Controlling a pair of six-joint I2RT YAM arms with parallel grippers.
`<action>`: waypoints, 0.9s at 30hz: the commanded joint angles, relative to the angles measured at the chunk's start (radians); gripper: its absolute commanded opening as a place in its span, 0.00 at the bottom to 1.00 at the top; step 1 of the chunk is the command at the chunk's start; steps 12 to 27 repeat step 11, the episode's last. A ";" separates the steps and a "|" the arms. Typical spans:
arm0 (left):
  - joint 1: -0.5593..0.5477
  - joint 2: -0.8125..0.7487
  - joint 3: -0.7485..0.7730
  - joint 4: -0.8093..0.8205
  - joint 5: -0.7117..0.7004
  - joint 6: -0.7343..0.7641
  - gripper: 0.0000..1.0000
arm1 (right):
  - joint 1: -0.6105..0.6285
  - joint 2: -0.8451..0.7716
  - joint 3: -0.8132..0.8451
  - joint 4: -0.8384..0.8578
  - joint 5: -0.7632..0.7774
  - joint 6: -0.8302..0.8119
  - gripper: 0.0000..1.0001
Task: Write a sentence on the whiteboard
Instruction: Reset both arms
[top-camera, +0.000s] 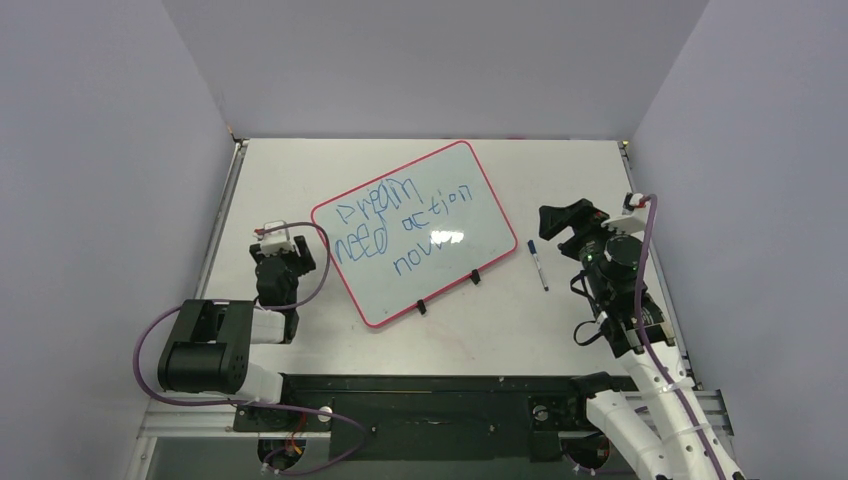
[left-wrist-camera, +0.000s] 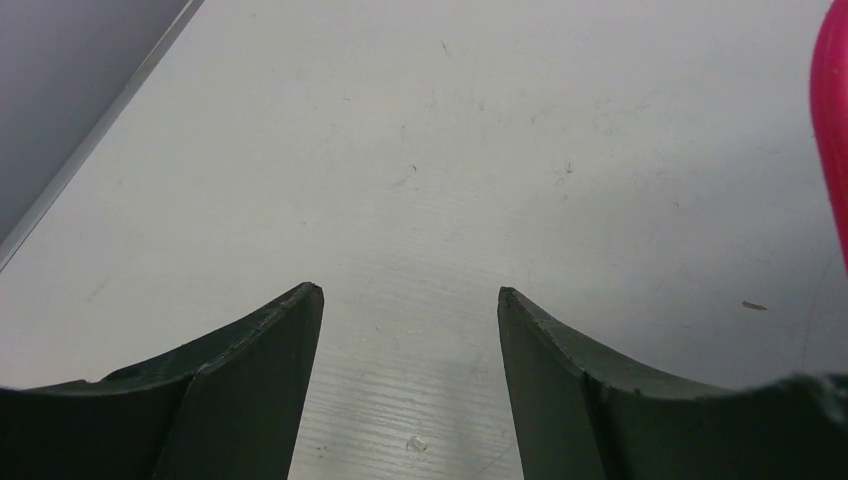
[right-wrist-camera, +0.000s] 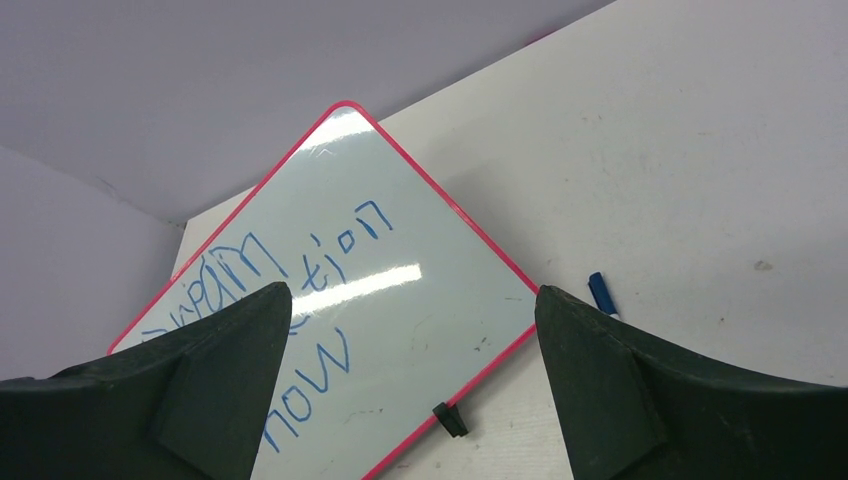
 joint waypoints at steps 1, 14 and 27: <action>-0.004 0.003 0.032 0.028 -0.007 0.010 0.62 | 0.007 0.005 0.042 0.033 -0.002 -0.021 0.87; -0.004 0.004 0.033 0.027 -0.007 0.010 0.63 | 0.007 0.069 0.073 0.039 0.063 -0.066 0.86; -0.004 0.004 0.033 0.027 -0.007 0.010 0.63 | 0.007 0.069 0.073 0.039 0.063 -0.066 0.86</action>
